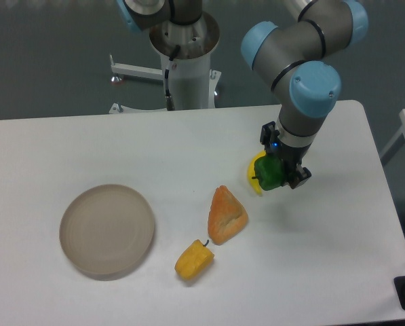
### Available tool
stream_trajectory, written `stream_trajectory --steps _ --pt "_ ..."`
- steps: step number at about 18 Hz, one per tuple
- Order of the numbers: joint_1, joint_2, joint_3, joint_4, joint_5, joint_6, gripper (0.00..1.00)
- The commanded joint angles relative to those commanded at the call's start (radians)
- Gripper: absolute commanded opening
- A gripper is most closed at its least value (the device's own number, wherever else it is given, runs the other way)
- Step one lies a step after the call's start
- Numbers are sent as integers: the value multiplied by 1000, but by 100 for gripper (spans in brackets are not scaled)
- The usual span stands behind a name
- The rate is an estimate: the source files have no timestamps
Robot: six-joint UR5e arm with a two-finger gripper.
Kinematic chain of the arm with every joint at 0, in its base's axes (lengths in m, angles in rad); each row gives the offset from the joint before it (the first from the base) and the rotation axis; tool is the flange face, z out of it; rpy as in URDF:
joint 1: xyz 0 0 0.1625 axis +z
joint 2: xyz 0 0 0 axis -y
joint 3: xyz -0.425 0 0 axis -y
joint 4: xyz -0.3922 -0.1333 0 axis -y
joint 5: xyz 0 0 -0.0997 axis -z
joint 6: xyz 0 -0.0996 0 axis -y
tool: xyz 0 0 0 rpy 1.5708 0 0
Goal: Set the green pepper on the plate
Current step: 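Lift the held green pepper with the gripper and start moving toward the plate, then carry the green pepper over the beige plate and lower it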
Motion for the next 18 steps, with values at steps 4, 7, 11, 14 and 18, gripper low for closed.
stream_trajectory --steps 4,7,11,14,18 --pt "3 2 6 -2 0 2 45" --pt "-2 0 25 -3 0 0 44" --pt "-52 12 15 -6 -9 -30 44" --pt "-133 43 2 -12 -12 -124 44" --pt "-244 49 -2 -11 -15 -242 43"
